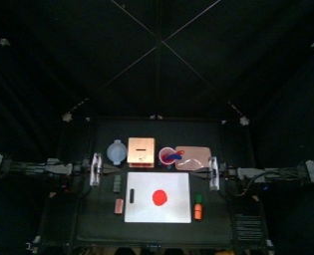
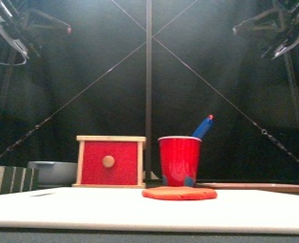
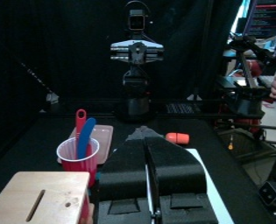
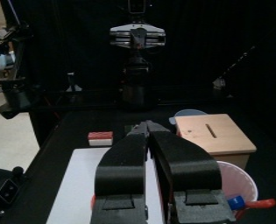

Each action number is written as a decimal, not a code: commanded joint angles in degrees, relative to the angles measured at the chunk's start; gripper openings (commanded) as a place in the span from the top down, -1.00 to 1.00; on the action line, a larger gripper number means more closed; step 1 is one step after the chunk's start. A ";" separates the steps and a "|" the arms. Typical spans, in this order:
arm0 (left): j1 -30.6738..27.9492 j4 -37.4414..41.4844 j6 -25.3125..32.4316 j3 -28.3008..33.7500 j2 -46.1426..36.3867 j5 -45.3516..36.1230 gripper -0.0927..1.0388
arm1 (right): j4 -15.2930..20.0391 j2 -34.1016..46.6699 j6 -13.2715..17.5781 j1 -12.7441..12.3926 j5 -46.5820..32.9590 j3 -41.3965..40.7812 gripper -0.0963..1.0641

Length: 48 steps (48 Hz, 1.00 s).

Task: Get the cutter from the drawer then cut the dough then place the extra dough in the bowl
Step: Open the drawer

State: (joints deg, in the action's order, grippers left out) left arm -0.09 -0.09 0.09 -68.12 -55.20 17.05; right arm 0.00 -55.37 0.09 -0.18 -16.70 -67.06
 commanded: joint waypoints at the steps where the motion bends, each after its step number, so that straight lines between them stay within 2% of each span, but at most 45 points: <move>1: -0.09 -3.34 -0.26 1.23 4.31 2.99 0.68 | -0.79 3.60 -0.70 -2.46 -2.02 2.29 0.89; 7: 0.53 -10.20 -1.14 0.35 8.00 9.49 0.67 | -3.69 11.16 -0.70 -6.42 -7.12 5.62 0.89; 13: 3.16 -19.95 -4.39 -2.72 13.01 19.16 0.67 | -9.40 23.12 -0.53 -11.87 -14.41 11.16 0.89; 19: 6.68 -26.89 -9.05 -4.13 17.67 26.63 0.67 | -12.92 33.84 -0.44 -14.59 -19.16 16.70 0.89; 25: 7.47 -31.64 -13.80 -3.78 22.32 27.33 0.67 | -15.12 45.88 -0.35 -16.79 -23.38 23.03 0.89; 37: 7.82 -35.86 -25.14 0.26 36.47 27.33 0.67 | -16.52 63.90 -0.18 -18.11 -25.75 36.91 0.89; 43: 8.09 -41.75 -34.54 2.46 44.30 27.42 0.66 | -16.70 69.87 0.09 -18.19 -23.12 42.10 0.89; 48: 8.09 -41.66 -38.23 4.22 49.31 27.77 0.64 | -16.70 72.77 -0.18 -18.19 -18.54 45.88 0.89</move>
State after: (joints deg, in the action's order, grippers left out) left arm 7.82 -41.75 -36.83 -66.01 -8.44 44.12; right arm -16.79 17.31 0.09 -18.02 -37.71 -24.70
